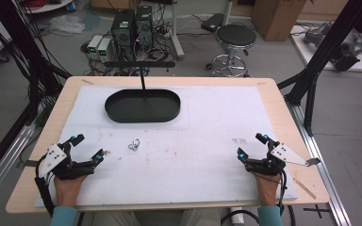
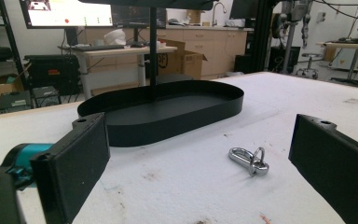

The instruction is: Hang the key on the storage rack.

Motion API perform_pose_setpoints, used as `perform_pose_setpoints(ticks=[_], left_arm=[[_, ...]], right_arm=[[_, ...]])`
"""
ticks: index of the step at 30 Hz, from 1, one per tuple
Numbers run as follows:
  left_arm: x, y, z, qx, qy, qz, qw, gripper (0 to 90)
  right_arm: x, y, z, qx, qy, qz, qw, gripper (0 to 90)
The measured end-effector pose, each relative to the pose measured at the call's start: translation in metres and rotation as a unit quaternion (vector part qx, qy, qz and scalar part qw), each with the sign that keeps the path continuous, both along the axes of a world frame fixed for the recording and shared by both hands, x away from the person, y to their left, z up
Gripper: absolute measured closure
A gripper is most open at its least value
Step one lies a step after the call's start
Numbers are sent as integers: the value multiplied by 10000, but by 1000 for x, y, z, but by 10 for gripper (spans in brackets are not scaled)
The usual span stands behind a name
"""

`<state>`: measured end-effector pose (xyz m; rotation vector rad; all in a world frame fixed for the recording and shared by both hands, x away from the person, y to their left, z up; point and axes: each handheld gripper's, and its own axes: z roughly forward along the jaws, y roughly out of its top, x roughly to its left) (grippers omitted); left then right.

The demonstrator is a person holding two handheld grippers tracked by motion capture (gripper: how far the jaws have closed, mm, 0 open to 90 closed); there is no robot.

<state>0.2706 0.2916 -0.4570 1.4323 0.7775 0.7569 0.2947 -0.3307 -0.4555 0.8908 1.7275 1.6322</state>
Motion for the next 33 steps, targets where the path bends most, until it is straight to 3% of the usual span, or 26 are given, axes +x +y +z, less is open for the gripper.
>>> perform_pose_setpoints(ticks=[17, 28, 33], left_arm=[[1, -2, 1, 73, 69, 173, 9998, 56], [2, -1, 2, 91, 126, 68, 9999, 56], [4, -1, 7, 221, 150, 63, 9996, 56]], right_arm=[[0, 0, 0, 31, -40, -3, 10000, 33], [0, 0, 0, 10, -49, 0, 10000, 33], [0, 0, 0, 18, -54, 0, 10000, 33]])
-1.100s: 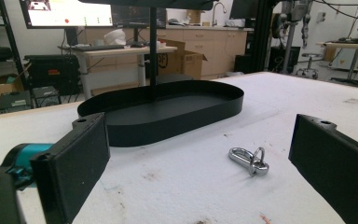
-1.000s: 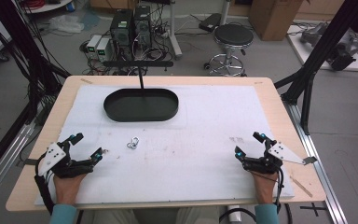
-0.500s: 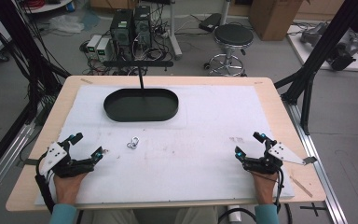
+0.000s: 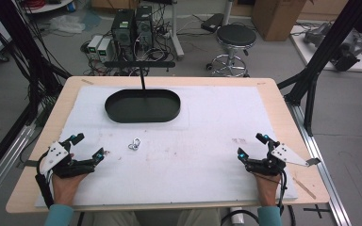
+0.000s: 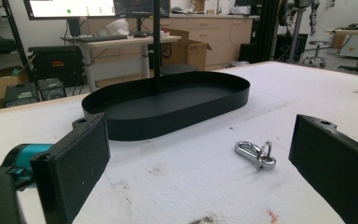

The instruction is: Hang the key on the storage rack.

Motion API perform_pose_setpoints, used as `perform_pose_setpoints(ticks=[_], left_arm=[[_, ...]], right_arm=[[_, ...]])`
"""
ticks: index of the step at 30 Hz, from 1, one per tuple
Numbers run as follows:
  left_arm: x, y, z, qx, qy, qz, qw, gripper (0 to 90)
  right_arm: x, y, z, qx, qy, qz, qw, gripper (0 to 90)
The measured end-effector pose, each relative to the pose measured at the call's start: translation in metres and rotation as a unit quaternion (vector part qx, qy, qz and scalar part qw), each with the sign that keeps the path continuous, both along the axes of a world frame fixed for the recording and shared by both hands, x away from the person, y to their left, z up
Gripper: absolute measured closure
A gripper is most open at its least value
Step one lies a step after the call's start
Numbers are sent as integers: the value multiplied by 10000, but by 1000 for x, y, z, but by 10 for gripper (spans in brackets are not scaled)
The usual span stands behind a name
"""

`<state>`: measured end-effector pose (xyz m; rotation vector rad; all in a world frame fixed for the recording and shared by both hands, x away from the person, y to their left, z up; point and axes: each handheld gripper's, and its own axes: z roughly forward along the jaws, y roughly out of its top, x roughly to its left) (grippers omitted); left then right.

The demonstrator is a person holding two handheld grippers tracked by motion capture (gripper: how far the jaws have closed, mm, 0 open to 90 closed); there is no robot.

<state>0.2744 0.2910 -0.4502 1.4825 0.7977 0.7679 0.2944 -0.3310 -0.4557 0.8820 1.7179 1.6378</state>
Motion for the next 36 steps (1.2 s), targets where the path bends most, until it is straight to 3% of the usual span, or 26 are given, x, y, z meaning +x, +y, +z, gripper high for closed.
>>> perform_pose_setpoints(ticks=[4, 8, 12, 14, 16, 19, 20, 21, 22, 23, 24, 25, 26, 29, 30, 31, 32, 33, 34, 36], left_arm=[[4, 2, 12, 88, 75, -144, 9998, 56], [12, 0, 29, 308, 255, -484, 9980, 56], [22, -6, 46, 725, 508, -844, 9925, 56], [31, -12, 57, 927, 637, -1062, 9880, 56], [34, -14, 60, 967, 695, -1122, 9865, 56], [43, -19, 68, 1166, 830, -1317, 9809, 56], [50, -22, 73, 1288, 903, -1442, 9770, 56], [53, -23, 74, 1342, 949, -1522, 9746, 56], [53, -23, 74, 1342, 949, -1522, 9746, 56], [56, -25, 74, 1368, 1002, -1572, 9729, 56], [61, -28, 74, 1482, 1120, -1636, 9689, 56], [61, -28, 74, 1482, 1120, -1636, 9689, 56], [63, -29, 74, 1609, 1176, -1666, 9657, 56], [68, -34, 74, 1759, 1258, -1796, 9597, 56], [72, -38, 74, 1828, 1352, -1903, 9550, 56], [72, -38, 74, 1828, 1352, -1903, 9550, 56], [75, -42, 74, 1962, 1425, -2006, 9492, 65], [75, -42, 74, 1962, 1425, -2006, 9492, 79], [76, -43, 74, 1978, 1434, -2059, 9476, 84], [78, -47, 73, 2082, 1511, -2142, 9423, 84]], right_arm=[[0, 0, 0, 10, 14, 4, 10000, 33], [0, 0, 0, -1, -1, 2, 10000, 33], [0, 0, 0, 2, 13, 1, 10000, 33], [0, 0, 0, 1, 30, 8, 10000, 33], [0, 0, 0, 3, 12, 0, 10000, 33], [0, 0, 0, 3, 18, -1, 10000, 33], [0, 0, 0, 9, 28, 6, 10000, 33], [0, 0, 0, 10, 30, 4, 10000, 33], [0, 0, 0, -1, 6, 3, 10000, 33], [0, 0, 0, -1, 6, 3, 10000, 33], [-1, 0, 0, 13, 35, 7, 10000, 33], [-1, 0, 0, 13, 35, 7, 10000, 33], [-1, 0, 0, 13, 32, 11, 10000, 33], [-1, 0, 0, 13, 32, 11, 10000, 33], [0, 0, 0, 3, 32, 8, 10000, 33], [0, 0, 0, 3, 32, 8, 10000, 33], [-1, 0, 0, 11, 44, 10, 10000, 33], [-1, 0, 0, 21, 42, -3, 10000, 33], [0, 0, 0, 6, 32, 8, 10000, 33], [0, 0, 0, 2, 33, 4, 10000, 33]])
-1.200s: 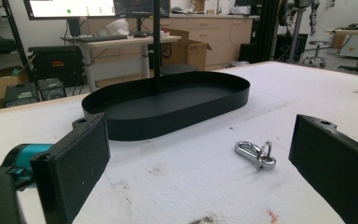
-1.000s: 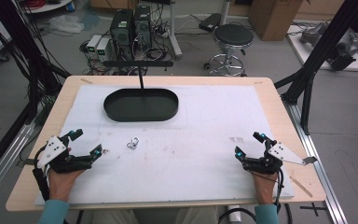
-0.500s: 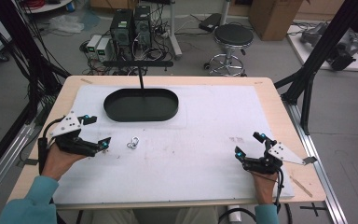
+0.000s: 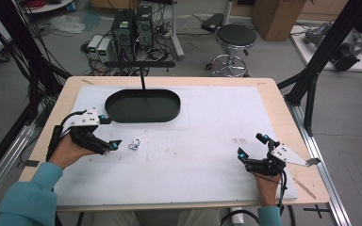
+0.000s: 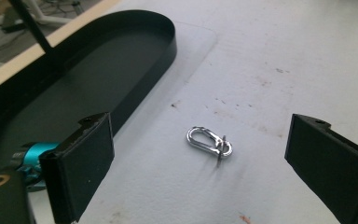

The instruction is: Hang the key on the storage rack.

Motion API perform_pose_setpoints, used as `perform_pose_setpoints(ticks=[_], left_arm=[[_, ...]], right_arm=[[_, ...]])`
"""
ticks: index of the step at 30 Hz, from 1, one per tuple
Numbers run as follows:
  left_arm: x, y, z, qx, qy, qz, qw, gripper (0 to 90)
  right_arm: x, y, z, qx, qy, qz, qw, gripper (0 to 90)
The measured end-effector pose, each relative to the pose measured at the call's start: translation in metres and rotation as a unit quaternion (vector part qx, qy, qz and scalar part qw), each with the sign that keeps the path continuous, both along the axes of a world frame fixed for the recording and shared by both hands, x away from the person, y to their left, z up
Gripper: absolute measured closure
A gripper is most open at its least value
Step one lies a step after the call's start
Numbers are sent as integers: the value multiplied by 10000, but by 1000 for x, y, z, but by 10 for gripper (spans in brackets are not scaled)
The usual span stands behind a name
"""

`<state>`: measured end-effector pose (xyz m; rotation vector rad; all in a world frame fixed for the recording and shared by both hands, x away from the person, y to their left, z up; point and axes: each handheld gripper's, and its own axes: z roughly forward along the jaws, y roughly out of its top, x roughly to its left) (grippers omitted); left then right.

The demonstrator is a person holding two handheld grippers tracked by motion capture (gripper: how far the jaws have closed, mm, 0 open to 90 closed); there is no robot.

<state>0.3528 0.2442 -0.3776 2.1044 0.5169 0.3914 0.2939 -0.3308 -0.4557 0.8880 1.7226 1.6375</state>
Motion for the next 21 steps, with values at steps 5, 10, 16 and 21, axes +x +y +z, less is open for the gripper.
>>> perform_pose_setpoints(ticks=[5, 10, 16, 21], left_arm=[[7, -12, 0, 286, 127, -188, 9993, 84], [13, -21, -1, 533, 268, -332, 9977, 85], [18, -29, -7, 808, 430, -465, 9947, 103], [21, -38, -11, 1026, 518, -595, 9916, 143]], right_arm=[[0, 0, 0, -1, 0, -1, 10000, 33], [0, 0, 0, 2, 7, 0, 10000, 33], [0, 0, 0, 5, 0, 3, 10000, 33], [0, 0, 0, -2, -1, 0, 10000, 33]])
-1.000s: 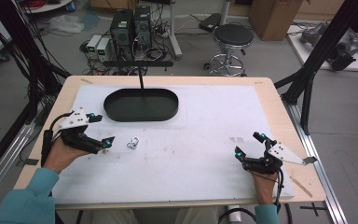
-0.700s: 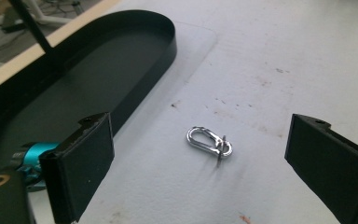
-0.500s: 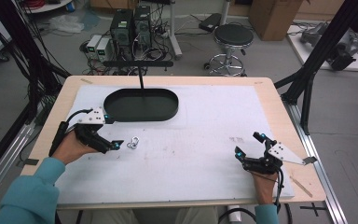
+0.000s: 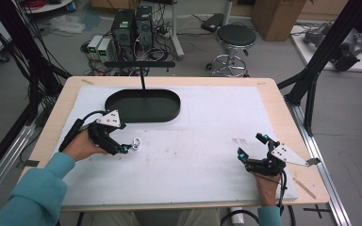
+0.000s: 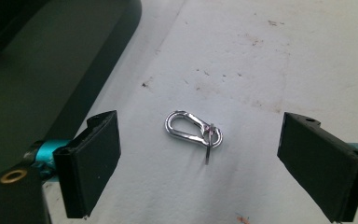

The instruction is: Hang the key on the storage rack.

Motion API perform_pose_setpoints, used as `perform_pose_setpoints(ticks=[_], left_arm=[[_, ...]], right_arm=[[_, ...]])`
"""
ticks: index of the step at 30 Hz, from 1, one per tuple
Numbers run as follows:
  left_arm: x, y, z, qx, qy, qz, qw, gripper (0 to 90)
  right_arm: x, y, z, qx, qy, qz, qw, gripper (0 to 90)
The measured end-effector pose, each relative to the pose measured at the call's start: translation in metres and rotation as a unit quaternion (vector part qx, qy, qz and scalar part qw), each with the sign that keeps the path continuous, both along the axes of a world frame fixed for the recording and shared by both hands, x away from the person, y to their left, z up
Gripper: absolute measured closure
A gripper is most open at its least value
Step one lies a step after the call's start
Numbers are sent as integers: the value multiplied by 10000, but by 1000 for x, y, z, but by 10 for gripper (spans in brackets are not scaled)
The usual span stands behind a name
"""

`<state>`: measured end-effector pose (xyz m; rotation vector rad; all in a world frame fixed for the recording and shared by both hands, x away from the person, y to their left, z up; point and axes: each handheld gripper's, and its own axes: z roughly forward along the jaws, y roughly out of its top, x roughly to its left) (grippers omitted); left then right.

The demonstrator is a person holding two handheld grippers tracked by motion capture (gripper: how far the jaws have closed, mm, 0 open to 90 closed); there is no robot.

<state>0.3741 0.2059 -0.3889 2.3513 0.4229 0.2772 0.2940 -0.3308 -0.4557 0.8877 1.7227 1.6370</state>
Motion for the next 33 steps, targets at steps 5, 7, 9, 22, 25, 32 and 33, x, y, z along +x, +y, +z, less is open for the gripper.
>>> perform_pose_setpoints(ticks=[5, 7, 9, 22, 25, 32, 33], left_arm=[[4, -4, -6, 177, 112, -21, 9998, 197], [5, -5, -8, 240, 180, -38, 9995, 219], [6, -6, -9, 309, 201, -77, 9993, 225], [8, -14, -20, 528, 479, -477, 9963, 444], [9, -14, -22, 552, 503, -449, 9962, 518], [11, -13, -23, 594, 535, -477, 9957, 600], [12, -13, -23, 597, 535, -489, 9956, 634]], right_arm=[[0, 0, 0, 3, 3, -3, 10000, 33], [0, 0, 0, 1, 2, 1, 10000, 33], [0, 0, 0, 4, 8, 0, 10000, 33], [0, 0, 0, 10, 11, 1, 10000, 33], [0, 0, 0, 16, 10, 7, 10000, 33], [0, 0, 0, 28, 32, -4, 10000, 33], [0, 0, 0, 23, 15, 5, 10000, 33]])
